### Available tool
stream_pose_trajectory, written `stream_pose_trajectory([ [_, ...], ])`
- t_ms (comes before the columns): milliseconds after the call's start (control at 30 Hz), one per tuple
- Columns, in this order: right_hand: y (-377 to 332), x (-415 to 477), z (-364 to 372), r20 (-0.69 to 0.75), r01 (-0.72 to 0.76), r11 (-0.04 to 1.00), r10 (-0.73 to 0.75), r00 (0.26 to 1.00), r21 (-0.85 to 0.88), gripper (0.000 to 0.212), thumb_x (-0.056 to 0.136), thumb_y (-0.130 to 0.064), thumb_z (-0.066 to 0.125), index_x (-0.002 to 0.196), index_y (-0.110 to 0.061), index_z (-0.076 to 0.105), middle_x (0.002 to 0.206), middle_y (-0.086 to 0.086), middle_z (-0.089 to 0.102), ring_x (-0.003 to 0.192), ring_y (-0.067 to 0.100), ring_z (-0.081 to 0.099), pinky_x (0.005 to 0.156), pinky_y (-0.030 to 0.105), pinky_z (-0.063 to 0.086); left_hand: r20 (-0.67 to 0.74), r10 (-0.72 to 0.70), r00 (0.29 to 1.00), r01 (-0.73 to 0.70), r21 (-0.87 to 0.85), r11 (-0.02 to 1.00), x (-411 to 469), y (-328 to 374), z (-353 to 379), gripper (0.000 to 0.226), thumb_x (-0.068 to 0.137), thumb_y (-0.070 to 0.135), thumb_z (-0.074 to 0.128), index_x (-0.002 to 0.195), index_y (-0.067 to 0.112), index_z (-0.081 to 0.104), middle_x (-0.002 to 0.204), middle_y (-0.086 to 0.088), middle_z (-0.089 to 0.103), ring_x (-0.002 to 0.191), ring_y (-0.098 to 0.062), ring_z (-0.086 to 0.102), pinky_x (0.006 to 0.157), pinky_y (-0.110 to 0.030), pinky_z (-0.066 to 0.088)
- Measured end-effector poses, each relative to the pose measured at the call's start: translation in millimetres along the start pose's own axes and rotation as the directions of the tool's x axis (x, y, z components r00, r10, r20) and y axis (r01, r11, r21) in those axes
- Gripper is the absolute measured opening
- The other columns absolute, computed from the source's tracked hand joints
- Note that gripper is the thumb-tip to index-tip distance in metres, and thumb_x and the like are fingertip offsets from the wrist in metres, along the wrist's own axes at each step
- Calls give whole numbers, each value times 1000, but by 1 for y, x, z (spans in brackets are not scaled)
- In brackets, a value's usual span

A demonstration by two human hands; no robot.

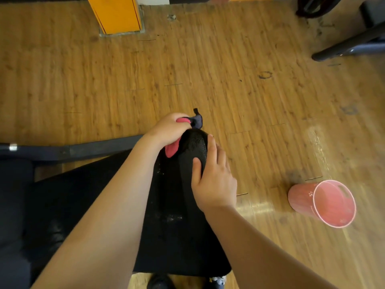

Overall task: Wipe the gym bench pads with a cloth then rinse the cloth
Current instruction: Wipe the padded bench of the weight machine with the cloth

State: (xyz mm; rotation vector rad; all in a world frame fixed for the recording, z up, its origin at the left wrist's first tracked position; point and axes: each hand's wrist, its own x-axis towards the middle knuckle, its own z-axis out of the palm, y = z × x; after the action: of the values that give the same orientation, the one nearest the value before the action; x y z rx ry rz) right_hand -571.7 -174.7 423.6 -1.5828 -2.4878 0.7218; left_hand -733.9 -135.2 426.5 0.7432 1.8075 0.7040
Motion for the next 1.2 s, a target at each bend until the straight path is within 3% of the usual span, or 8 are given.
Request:
stream_pose_trajectory([
  [267,1,0,1,-15,7,1000,-8,1000,-18,60,100,-43,30,153,-28,6,152,-1,29,132,21,42,76,34,49,-47,-59,997,62,58,996,-5,-43,-31,13,96,12,51,88,9,60,74,-5,56,75,-20,53,66,-31,38],
  [433,1,-1,1,-9,3,1000,-3,1000,-28,61,99,-43,29,153,-28,5,151,-2,28,132,21,42,72,33,45,-43,104,994,-105,-9,994,-8,2,-2,13,90,15,60,97,9,71,96,-8,70,90,-18,61,80,-29,45],
  [600,2,0,4,-8,-2,999,2,1000,-46,60,100,-44,29,153,-28,5,151,-2,29,129,20,44,67,27,36,-70,62,996,-61,12,998,-8,-24,-18,9,94,19,58,95,21,67,90,-2,66,86,-17,61,75,-27,44],
  [700,3,0,4,-9,2,999,-2,1000,-42,60,100,-44,29,153,-28,5,150,-2,30,127,19,46,67,26,36,-122,62,991,-52,77,996,-13,-45,-26,16,96,17,53,87,10,64,77,-4,58,76,-18,54,66,-29,37],
  [867,5,0,0,25,-14,999,13,1000,44,60,99,-48,28,152,-33,5,152,-5,28,130,19,43,72,30,38,-297,266,917,-283,-16,959,-31,-33,9,18,93,11,56,84,-3,61,80,-21,59,73,-20,55,66,-34,40],
  [933,4,-1,-1,34,-27,994,24,999,105,57,100,-47,28,152,-36,7,155,-8,26,133,18,41,78,32,41,-379,315,870,-357,-43,933,-39,-39,18,15,93,11,57,88,-1,65,84,-13,61,84,-22,58,76,-33,44],
  [1100,8,-2,-4,31,-93,946,88,996,310,48,101,-44,29,147,-48,18,153,-15,33,135,11,41,99,35,45,-506,383,773,-434,20,901,-73,-47,48,22,92,7,58,106,23,66,101,23,58,107,-1,47,95,-8,32],
  [1200,9,-1,-3,26,-120,916,120,992,382,45,100,-45,29,144,-54,22,147,-14,44,125,14,52,95,40,50,-505,437,744,-466,76,881,-99,-59,69,31,90,3,60,114,22,65,111,17,60,110,-4,47,95,-9,32],
])
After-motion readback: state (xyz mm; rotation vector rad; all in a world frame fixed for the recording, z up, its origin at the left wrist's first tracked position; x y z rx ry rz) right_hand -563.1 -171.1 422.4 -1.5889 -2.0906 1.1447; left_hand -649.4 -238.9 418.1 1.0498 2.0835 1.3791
